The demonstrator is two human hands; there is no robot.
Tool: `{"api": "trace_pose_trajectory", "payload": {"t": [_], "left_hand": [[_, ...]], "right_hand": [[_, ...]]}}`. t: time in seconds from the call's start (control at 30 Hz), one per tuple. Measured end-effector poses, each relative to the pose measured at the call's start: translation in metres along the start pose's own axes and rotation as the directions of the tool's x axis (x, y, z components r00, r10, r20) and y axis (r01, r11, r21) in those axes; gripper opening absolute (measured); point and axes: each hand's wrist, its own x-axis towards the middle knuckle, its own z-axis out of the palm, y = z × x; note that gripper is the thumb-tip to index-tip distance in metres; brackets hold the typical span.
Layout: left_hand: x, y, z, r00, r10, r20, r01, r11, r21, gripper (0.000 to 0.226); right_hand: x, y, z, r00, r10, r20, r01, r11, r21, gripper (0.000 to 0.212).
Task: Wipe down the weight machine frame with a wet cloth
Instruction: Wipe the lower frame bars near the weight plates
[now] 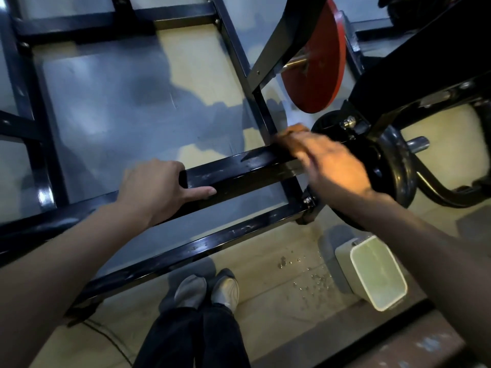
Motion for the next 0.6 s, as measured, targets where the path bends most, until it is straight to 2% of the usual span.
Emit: {"api": "trace_pose_trajectory", "payload": {"t": [0.03, 0.1, 0.17, 0.23, 0.3, 0.37, 0.4, 0.43, 0.5, 0.57, 0.6], "left_hand": [[0.001, -0.001, -0.001, 1.0, 0.005, 0.006, -0.005, 1.0, 0.0, 0.074], [0.0, 0.0, -0.002, 1.0, 0.003, 0.013, -0.003, 1.0, -0.002, 0.074], [-0.001, 0.002, -0.002, 1.0, -0.001, -0.002, 0.001, 1.0, 0.006, 0.074], [-0.004, 0.002, -0.002, 1.0, -0.017, -0.009, 0.017, 1.0, 0.016, 0.076], [-0.005, 0.003, -0.001, 0.999, -0.027, -0.02, 0.028, 0.999, 0.024, 0.077], [-0.006, 0.003, -0.001, 0.999, -0.036, -0.014, 0.036, 0.999, 0.02, 0.076], [-0.005, 0.003, -0.001, 0.999, -0.038, -0.015, 0.038, 0.999, 0.01, 0.076], [-0.005, 0.002, 0.0, 0.999, -0.035, -0.019, 0.035, 0.999, 0.0, 0.075], [-0.005, 0.001, 0.001, 0.999, -0.023, -0.03, 0.023, 1.0, -0.008, 0.076], [-0.005, 0.0, 0.004, 0.999, -0.017, -0.044, 0.016, 1.0, -0.009, 0.076], [-0.005, 0.0, 0.005, 0.999, -0.012, -0.051, 0.012, 1.0, -0.009, 0.076]], "right_hand": [[0.003, 0.015, -0.005, 0.991, 0.127, -0.044, -0.126, 0.992, 0.029, 0.044], [0.007, 0.022, -0.006, 0.922, 0.364, -0.133, -0.354, 0.931, 0.093, 0.043], [0.007, -0.003, 0.004, 0.898, 0.416, -0.145, -0.398, 0.907, 0.14, 0.042], [0.001, -0.043, 0.015, 0.952, 0.292, -0.091, -0.269, 0.941, 0.205, 0.042], [-0.01, -0.065, 0.018, 1.0, 0.023, -0.003, -0.022, 0.973, 0.229, 0.043], [-0.014, -0.056, 0.009, 0.979, -0.195, 0.064, 0.18, 0.966, 0.185, 0.045], [-0.013, -0.042, 0.004, 0.974, -0.212, 0.084, 0.198, 0.969, 0.149, 0.046], [-0.011, -0.027, -0.002, 0.983, -0.164, 0.081, 0.155, 0.982, 0.106, 0.046], [-0.003, 0.005, -0.011, 0.996, 0.093, -0.01, -0.092, 0.993, 0.077, 0.045], [0.001, 0.013, -0.011, 0.919, 0.379, -0.105, -0.364, 0.921, 0.138, 0.044], [0.002, 0.006, -0.007, 0.884, 0.449, -0.133, -0.426, 0.889, 0.167, 0.044]]}}
